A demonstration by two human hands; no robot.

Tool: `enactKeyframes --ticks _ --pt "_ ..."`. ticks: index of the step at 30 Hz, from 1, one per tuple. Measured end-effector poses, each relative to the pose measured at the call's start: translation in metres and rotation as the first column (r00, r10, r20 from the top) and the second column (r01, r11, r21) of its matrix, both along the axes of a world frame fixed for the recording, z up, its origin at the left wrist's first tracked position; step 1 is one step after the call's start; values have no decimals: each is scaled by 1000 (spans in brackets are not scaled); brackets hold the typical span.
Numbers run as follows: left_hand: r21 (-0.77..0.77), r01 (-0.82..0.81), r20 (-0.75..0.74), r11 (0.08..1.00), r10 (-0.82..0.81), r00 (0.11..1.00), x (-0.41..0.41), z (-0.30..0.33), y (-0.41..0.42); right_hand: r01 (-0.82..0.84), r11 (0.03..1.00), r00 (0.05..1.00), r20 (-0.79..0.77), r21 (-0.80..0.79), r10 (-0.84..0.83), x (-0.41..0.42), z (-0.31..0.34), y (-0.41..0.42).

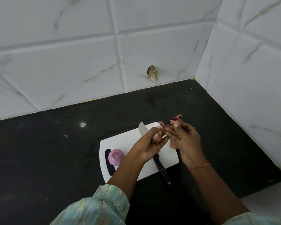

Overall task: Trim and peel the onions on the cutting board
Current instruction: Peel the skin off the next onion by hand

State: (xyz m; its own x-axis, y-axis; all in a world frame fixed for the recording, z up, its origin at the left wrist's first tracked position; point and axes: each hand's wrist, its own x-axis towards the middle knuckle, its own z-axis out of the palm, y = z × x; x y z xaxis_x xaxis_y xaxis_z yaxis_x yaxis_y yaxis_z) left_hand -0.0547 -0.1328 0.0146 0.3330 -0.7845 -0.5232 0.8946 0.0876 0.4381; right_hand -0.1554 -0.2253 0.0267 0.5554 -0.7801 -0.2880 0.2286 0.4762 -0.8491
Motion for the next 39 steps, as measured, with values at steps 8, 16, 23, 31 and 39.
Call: enactKeyframes --ticks 8,16,23,31,39 --pt "20 -36 -239 999 40 970 3 3 0 -7 907 865 -458 -422 -206 -13 -14 -26" --pt "104 -4 -122 995 16 992 -4 6 -8 -394 476 901 -432 -787 31 -11 -11 -8" --pt "77 208 145 975 -218 965 -5 22 6 -312 571 935 -351 -759 43 -5 -8 1" --pt "125 137 386 983 -176 906 -11 22 14 -257 663 951 -306 -704 43 -17 5 1" --pt "138 90 447 986 -143 883 -16 29 11 -226 441 966 -260 -868 -15 -19 8 3"
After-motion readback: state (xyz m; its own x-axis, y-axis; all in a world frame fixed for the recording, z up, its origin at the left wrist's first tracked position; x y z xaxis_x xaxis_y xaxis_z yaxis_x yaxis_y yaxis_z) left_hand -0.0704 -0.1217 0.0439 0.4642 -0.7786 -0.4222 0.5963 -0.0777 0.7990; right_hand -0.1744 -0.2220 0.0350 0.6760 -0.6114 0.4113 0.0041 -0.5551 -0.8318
